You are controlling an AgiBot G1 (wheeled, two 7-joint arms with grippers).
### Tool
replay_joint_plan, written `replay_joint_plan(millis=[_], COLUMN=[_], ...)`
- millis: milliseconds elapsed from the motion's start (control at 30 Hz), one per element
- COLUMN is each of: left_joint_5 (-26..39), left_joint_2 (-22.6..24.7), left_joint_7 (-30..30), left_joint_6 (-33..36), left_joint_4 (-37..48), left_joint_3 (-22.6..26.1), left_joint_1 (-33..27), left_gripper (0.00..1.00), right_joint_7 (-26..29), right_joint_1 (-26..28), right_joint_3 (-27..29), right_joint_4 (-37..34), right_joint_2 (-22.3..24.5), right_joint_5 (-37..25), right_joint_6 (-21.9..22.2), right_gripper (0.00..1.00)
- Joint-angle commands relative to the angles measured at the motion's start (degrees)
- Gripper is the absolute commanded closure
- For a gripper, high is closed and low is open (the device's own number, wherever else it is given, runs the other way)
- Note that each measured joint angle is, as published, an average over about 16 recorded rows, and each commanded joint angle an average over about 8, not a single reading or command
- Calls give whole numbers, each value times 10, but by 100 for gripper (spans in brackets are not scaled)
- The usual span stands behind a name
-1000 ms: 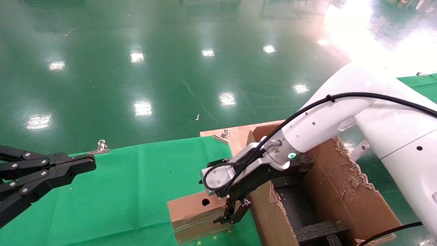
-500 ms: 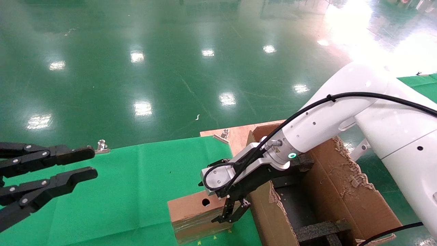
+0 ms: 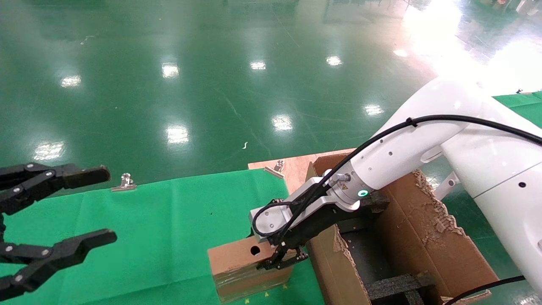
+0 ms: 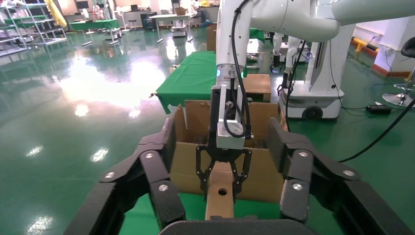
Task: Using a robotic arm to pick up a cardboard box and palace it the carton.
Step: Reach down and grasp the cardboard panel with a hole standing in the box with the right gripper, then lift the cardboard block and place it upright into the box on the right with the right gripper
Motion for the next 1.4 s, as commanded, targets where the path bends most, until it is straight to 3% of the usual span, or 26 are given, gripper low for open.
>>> replay_joint_plan(millis=[33,467,733,1067,1400], left_joint_5=[0,0,0,0,0], left_joint_2=[0,0,0,0,0], left_joint_7=[0,0,0,0,0], left_joint_6=[0,0,0,0,0], left_joint_4=[0,0,0,0,0], left_joint_3=[0,0,0,0,0], left_joint_1=[0,0,0,0,0], left_gripper=[0,0,0,0,0], right_joint_7=[0,2,-28,-95,-127], right_joint_1=[0,16,114,254,314], right_joint_3=[0,3,2,-51,-124], right_joint_4=[0,-7,-48,-132,-194], right_joint_2=[0,8,31,58,67], right_joint_5=[0,6,19,70,128], right_joint_6=[0,1,-11,-18,-17], right_gripper=[100,100,100,100,100])
